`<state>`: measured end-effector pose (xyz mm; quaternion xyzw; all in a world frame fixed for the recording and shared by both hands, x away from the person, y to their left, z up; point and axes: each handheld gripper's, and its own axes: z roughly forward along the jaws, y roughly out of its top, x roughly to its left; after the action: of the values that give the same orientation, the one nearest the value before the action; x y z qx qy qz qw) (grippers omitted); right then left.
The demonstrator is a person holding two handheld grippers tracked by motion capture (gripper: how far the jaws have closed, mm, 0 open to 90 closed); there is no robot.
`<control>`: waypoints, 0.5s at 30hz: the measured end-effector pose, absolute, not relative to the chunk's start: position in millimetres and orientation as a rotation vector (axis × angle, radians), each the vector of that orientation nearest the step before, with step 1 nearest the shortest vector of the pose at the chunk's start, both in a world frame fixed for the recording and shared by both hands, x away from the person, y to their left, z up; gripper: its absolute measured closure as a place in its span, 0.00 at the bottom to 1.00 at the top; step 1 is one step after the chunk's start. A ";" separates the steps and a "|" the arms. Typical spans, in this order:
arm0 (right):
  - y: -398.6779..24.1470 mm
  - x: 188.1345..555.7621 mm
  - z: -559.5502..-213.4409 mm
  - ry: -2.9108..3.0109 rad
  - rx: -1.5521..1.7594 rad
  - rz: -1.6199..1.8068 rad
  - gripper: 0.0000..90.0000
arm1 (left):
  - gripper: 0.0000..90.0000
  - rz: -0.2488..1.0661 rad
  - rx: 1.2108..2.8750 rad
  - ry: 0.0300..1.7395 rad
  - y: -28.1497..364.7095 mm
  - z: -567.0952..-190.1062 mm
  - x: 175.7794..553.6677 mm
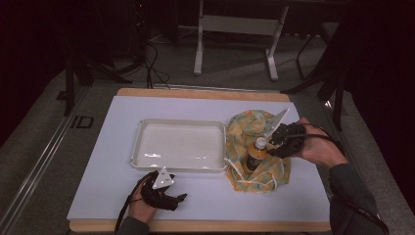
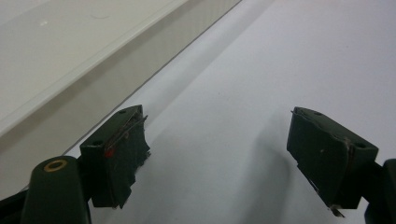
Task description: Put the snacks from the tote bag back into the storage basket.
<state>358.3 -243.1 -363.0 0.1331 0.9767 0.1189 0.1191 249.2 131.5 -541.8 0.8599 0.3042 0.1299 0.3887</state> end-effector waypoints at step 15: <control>-229.7 370.0 -356.8 2.894 0.360 0.314 0.61 | 0.22 0.328 2.187 0.770 131.6 -541.8 249.3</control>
<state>370.0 -229.7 -356.8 0.1221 0.9813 0.1066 0.1042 249.3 131.6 -541.8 0.8603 0.3030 0.1289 0.3892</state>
